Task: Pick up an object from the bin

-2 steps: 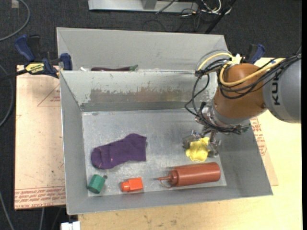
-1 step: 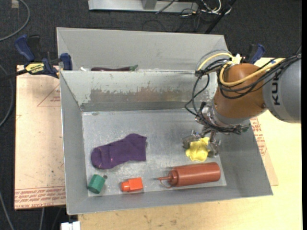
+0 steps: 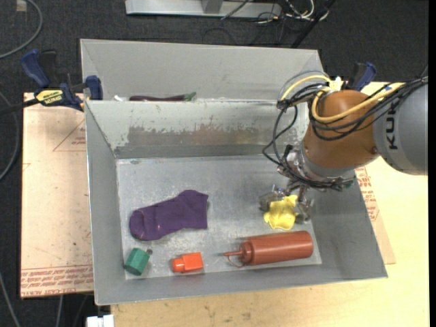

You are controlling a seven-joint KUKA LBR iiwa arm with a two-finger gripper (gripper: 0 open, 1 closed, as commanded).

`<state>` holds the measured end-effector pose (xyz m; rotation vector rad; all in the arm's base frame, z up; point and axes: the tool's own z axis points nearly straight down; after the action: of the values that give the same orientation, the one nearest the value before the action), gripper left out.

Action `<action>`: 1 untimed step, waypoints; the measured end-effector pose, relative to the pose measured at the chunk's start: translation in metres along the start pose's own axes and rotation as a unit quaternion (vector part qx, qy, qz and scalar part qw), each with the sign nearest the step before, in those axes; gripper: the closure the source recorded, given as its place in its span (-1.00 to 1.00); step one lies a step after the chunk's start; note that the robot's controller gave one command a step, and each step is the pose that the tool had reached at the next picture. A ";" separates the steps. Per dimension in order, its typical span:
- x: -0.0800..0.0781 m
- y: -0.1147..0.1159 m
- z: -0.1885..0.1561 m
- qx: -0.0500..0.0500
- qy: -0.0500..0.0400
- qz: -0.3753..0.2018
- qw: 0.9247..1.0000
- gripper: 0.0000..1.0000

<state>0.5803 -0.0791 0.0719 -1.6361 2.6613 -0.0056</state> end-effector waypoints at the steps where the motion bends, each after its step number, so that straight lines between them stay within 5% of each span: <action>1: 0.000 0.000 0.000 0.000 0.000 0.000 1.000 1.00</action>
Offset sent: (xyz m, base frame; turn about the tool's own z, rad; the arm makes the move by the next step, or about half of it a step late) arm 0.0000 0.0000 0.0000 0.0000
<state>0.5803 -0.0792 0.0719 -1.6360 2.6613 -0.0055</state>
